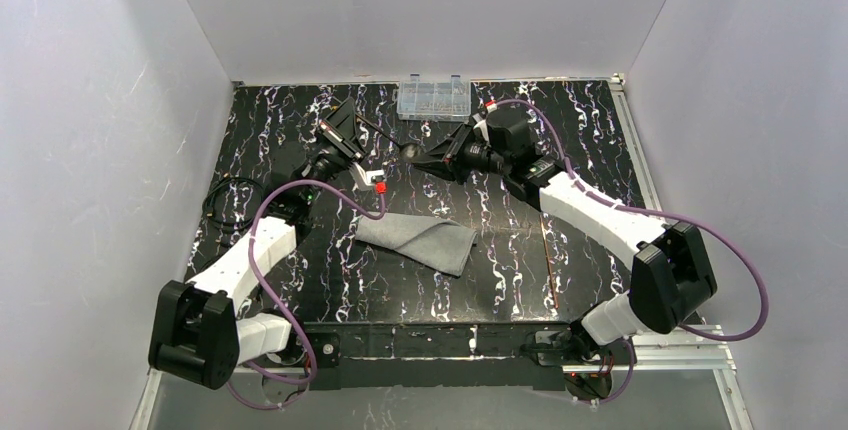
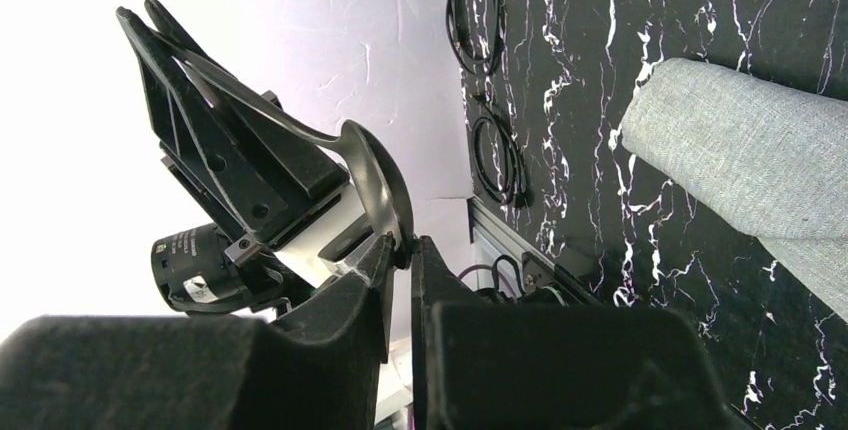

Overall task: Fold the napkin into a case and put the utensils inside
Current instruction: Pass from the left arm to the right

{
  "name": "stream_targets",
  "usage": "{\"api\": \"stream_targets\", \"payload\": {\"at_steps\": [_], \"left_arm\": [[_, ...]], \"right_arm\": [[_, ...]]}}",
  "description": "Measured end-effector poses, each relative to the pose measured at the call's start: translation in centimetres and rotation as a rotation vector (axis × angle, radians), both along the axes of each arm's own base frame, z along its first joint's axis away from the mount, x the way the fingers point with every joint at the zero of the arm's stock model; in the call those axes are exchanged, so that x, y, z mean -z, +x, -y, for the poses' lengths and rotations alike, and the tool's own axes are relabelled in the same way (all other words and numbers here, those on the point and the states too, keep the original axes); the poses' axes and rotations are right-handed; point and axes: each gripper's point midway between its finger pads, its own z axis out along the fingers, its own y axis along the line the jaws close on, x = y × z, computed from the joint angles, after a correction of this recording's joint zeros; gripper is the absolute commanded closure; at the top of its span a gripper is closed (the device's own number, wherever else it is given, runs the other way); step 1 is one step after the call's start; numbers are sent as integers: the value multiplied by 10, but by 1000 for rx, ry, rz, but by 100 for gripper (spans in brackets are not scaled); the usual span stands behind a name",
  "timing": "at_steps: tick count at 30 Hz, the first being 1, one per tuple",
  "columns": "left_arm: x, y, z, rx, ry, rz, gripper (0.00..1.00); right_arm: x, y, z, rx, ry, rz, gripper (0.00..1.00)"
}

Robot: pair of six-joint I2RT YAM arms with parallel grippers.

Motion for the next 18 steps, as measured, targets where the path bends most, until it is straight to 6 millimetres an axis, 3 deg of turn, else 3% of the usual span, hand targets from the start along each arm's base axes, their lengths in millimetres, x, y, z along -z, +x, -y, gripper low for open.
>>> {"api": "stream_targets", "payload": {"at_steps": [5,8,12,15,18], "left_arm": [[6,-4,-5,-15,-3,-10,100],[7,-8,-8,-18,-11,-13,100],[6,-13,-1,19,-25,-19,100],[4,-16,2,39,-33,-18,100],[5,-17,3,45,-38,-23,100]], "right_arm": [[6,2,-2,9,-9,-14,91],[7,3,-2,10,-11,-14,70],[3,5,-4,13,-4,7,65],[0,7,-4,17,-5,17,66],[-4,9,-5,20,-4,37,77]]}}
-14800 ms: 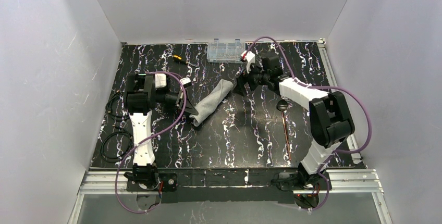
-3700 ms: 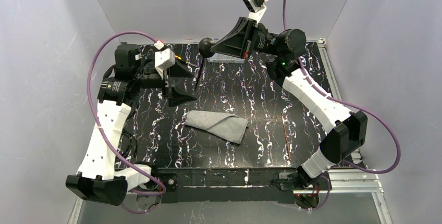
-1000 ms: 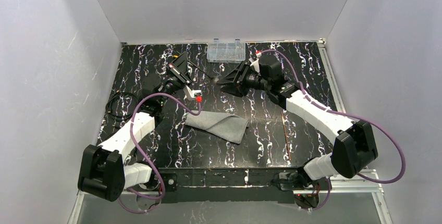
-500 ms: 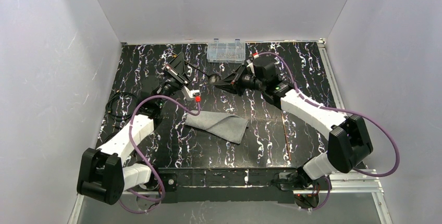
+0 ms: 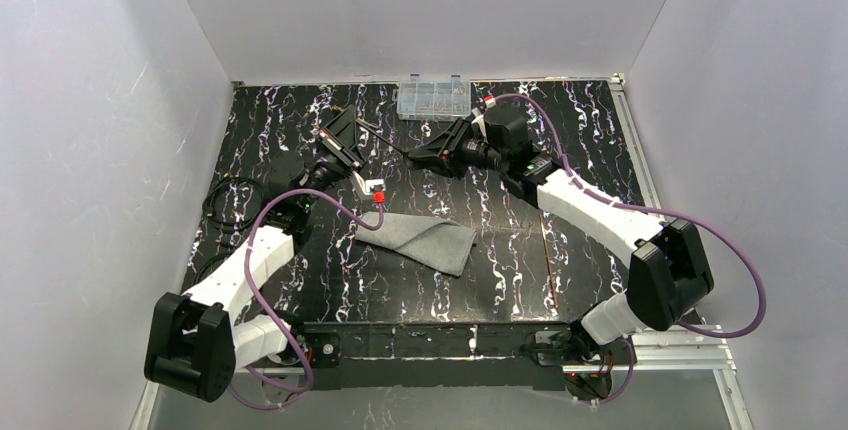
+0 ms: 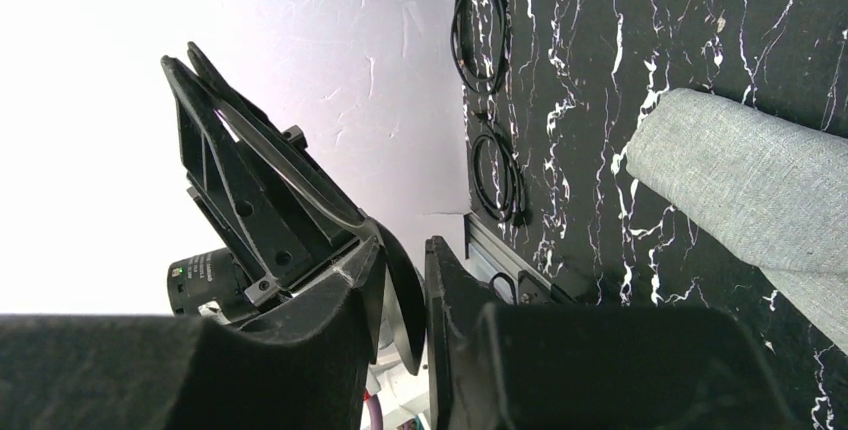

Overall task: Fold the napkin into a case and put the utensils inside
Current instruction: Pass from the left arm to the right

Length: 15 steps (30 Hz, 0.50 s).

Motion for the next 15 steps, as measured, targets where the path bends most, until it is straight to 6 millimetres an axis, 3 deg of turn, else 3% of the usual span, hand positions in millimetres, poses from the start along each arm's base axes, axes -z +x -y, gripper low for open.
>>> {"api": "stream_targets", "payload": {"at_steps": [3,7,8,9,10,11,12,13,15], "left_arm": [[1,0,-2,-7,-6,-2,100],[4,2,-6,-26,-20,-18,100],[4,2,-7,-27,-22,-20,100],[4,2,-7,-27,-23,-20,91],[4,2,-7,-27,-24,-22,56],[5,2,-6,-26,-24,-24,31],[6,2,-6,-24,-20,-23,16],[8,1,-5,-15,-22,-29,3],[14,-2,-3,3,-38,-55,2]], "right_arm": [[-1,0,0,-4,-5,13,88],[-2,-2,-1,-17,-1,22,90],[-2,-2,-1,-17,0,21,94],[-3,-2,-1,-17,0,22,99],[-3,-2,-1,-16,0,24,99],[-3,-2,-1,-17,-4,26,99],[-3,-3,0,-19,-8,30,99],[-2,-3,1,-18,-22,33,99],[7,-4,7,-20,-77,27,99]]}}
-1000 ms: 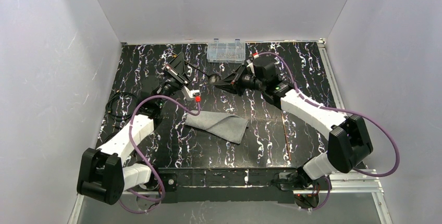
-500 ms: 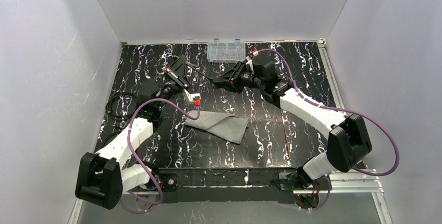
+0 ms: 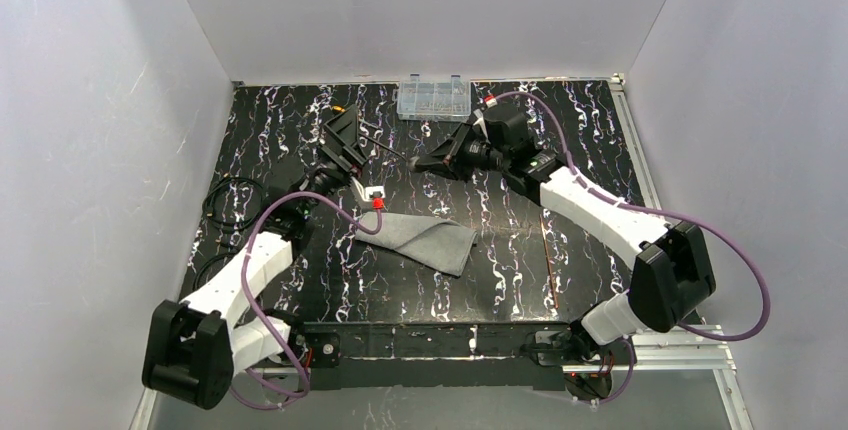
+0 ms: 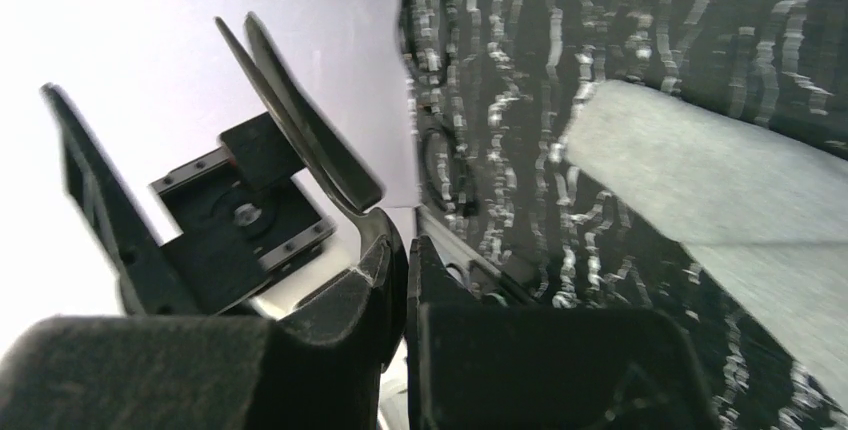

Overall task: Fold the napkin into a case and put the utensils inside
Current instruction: Pass from the left arm to the right, then insert the spoon into the folded napkin.

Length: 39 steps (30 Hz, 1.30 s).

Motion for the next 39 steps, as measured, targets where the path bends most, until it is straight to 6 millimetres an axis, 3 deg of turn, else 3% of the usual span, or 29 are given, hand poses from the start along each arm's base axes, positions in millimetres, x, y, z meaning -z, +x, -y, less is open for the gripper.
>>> {"api": "stream_targets", "payload": {"at_steps": [5,11,13,18,21,24,30,39], "left_arm": [[23,-23,-4,21,-76,-267,2],[32,-45,-5,-34,-275,-817,13],[60,-53,-4,-90,-342,-1029,18],[160,-80,-5,-394,-484,-1637,26],[197,-95,-9,-588,-556,-1882,31],[215,-106,-12,-731,-615,-2017,37],[223,-114,-9,-845,-705,-2115,56],[243,-107,-6,-924,-766,-2146,66]], "right_arm": [[28,-7,29,-14,-190,9,99],[48,-44,98,-53,-398,39,99],[59,-60,118,-67,-452,30,99],[99,-109,153,-150,-581,-55,99],[117,-126,166,-178,-629,-94,99],[129,-136,172,-190,-648,-114,99],[146,-138,176,-193,-662,-123,99],[165,-125,170,-138,-633,-93,99]]}}
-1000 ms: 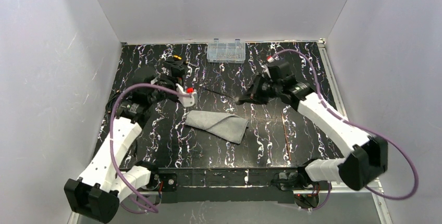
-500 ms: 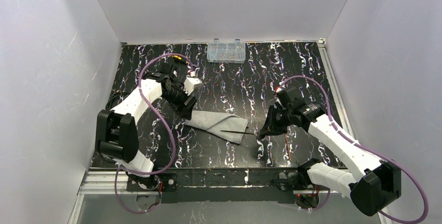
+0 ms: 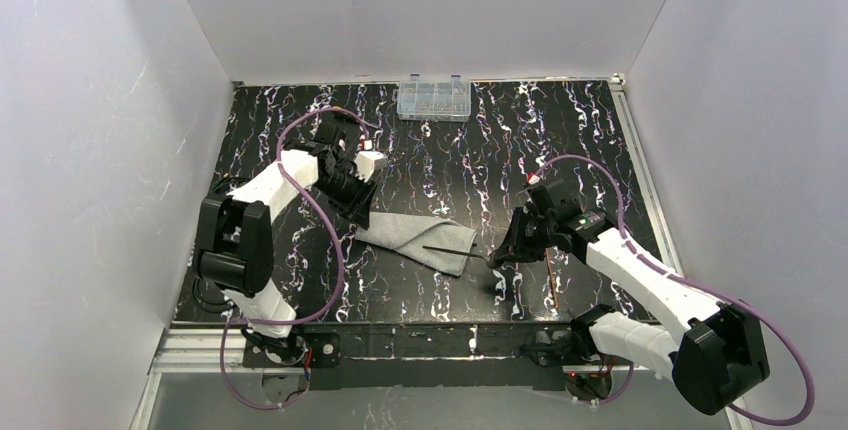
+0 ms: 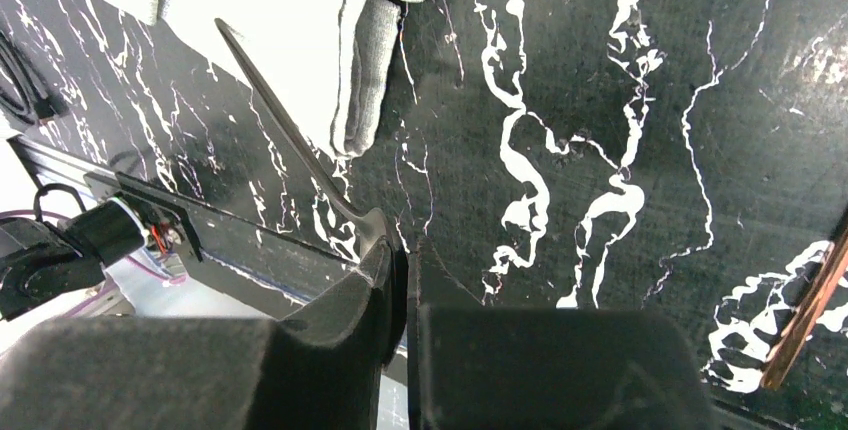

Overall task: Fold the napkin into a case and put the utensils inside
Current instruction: Insert the spoon into the folded napkin.

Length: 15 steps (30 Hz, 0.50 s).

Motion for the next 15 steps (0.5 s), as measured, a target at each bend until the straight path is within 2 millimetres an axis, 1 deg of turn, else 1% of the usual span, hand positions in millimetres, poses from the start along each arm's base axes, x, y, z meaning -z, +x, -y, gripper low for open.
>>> {"api": "stream_targets", "payload": {"at_steps": [4,9,12,15], "left_arm": [[8,1,-1,-17,14,-13,70],[20,6,-2,-32,33,-26,74],[27,8,-4,-35,48,-31,81],[31,7,-5,-42,58,-33,84]], "right_arm": [[4,3,-2,8,11,13,99],[4,8,-5,11,27,36,99],[1,12,-8,9,43,55,99],[-2,15,-12,6,60,69,99]]}}
